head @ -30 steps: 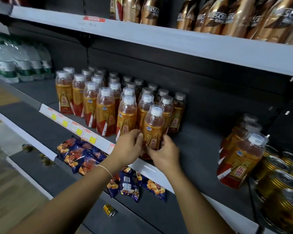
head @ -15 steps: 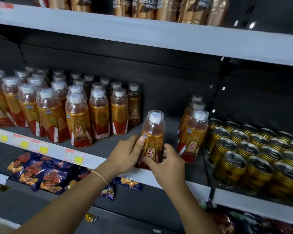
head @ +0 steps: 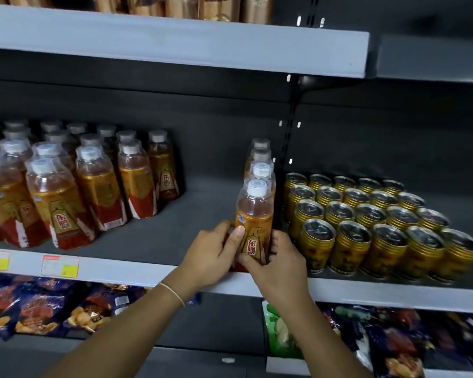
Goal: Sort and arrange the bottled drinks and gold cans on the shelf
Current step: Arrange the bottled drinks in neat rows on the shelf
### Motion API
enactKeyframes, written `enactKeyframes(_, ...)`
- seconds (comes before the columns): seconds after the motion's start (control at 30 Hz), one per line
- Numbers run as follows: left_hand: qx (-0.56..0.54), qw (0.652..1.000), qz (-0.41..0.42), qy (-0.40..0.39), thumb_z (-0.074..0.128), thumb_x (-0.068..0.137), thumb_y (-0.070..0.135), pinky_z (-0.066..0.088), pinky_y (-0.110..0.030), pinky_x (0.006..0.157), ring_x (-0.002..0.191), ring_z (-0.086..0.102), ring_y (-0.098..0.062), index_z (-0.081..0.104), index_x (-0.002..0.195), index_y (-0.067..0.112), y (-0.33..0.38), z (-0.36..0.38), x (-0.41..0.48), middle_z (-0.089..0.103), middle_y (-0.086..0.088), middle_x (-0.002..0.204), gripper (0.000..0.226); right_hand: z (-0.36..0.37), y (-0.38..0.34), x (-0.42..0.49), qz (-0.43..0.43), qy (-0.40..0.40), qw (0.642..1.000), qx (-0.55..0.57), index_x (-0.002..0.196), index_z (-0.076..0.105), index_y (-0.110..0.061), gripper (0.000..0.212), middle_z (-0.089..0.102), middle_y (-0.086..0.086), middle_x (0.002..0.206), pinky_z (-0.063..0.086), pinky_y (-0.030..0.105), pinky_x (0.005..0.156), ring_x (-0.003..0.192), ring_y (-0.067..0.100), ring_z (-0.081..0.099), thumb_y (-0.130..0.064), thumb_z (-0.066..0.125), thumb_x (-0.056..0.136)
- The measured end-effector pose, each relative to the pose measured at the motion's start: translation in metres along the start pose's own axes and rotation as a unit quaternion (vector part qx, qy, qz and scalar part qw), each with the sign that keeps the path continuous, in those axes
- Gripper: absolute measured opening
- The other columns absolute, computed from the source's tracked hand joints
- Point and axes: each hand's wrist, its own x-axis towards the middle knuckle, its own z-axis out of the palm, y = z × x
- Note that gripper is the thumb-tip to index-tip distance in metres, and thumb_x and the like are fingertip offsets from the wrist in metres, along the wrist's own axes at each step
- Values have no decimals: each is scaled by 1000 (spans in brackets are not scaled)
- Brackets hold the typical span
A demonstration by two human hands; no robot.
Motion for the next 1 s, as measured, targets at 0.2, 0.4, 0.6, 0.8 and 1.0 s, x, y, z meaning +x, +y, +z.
enactKeyframes(0.2,-20,1000,-6,3,32,94,56,52,-28,74,85,67,-15,58,116,20,9,17,2,72,3,92,50,-10,12,2,-1,-15,999,31,133,45,-26,79,65,-5,118,56,39,88,105,14,65,-46,84,67)
enactKeyframes(0.4,-15,999,-33,16,30,97,57,52,-25,75,86,65,-6,59,107,24,3,23,0,71,7,93,45,-6,15,0,-20,-3,999,39,139,42,-23,84,59,1,127,54,42,92,114,20,60,-40,85,70)
enactKeyframes(0.6,-40,992,-83,89,23,95,63,48,-27,77,83,62,-10,62,90,13,-12,20,22,68,-3,85,64,-1,11,-4,-15,13,999,39,141,38,-24,88,54,2,132,53,43,95,120,21,56,-47,83,69)
enactKeyframes(0.8,-420,863,-282,-3,26,99,61,20,-45,120,144,29,-22,28,153,18,-36,38,98,30,-6,158,69,0,4,-4,-9,27,1000,4,142,36,-27,86,52,-3,134,51,34,97,123,16,51,-52,79,72)
enactKeyframes(1.0,-561,769,-285,-113,20,94,71,42,-43,106,117,62,-27,69,116,17,-33,46,128,66,-13,125,75,1,1,-3,-7,22,999,-39,147,29,-25,94,47,-2,139,48,30,98,128,15,46,-58,75,72)
